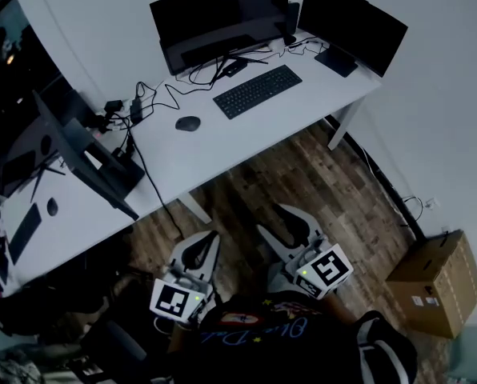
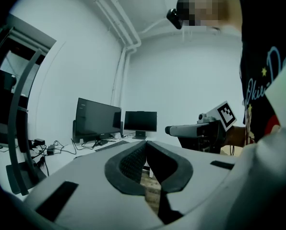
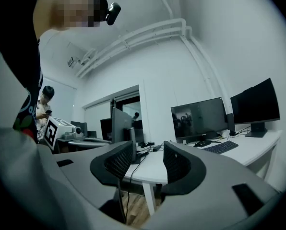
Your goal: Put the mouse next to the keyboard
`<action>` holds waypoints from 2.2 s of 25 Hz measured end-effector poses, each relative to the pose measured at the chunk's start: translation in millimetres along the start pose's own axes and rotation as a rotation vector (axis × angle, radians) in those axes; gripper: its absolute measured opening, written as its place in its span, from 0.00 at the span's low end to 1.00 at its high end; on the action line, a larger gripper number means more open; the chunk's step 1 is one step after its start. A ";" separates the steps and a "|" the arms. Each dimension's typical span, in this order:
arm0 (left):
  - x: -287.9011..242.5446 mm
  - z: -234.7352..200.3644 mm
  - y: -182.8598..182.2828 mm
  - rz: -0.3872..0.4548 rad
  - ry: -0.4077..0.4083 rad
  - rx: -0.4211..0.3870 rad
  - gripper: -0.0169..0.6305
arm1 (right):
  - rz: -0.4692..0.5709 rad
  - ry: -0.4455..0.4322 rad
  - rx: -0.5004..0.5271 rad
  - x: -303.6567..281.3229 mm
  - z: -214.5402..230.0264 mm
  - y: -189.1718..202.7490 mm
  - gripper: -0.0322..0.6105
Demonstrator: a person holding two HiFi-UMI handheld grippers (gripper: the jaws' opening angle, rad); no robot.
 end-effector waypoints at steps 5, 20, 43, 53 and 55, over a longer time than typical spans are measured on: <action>-37.2 -4.5 -5.2 -0.023 -0.078 0.011 0.03 | -0.019 -0.062 0.013 -17.0 46.2 -13.2 0.32; -152.2 -3.0 -13.9 -0.034 -0.187 0.003 0.03 | -0.034 -0.136 0.000 -22.6 168.3 -46.9 0.33; -234.1 -83.3 -3.2 0.009 -0.256 0.018 0.03 | -0.066 -0.199 0.067 -117.1 249.2 -54.6 0.34; -242.6 -186.2 1.9 0.010 -0.359 0.022 0.03 | -0.136 -0.275 0.075 -237.7 259.3 -50.4 0.34; -236.5 -203.4 5.8 0.015 -0.392 0.032 0.03 | -0.152 -0.308 0.077 -261.1 253.7 -47.5 0.35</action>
Point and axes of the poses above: the fingertips, and each gripper's own axes: x backward along the fingers, z to its right, y out of its underside, the point moved 6 cm from there along x, backward along the fingers, and after that the axes turned 7 degrees about -x, right-handed, at the moved point
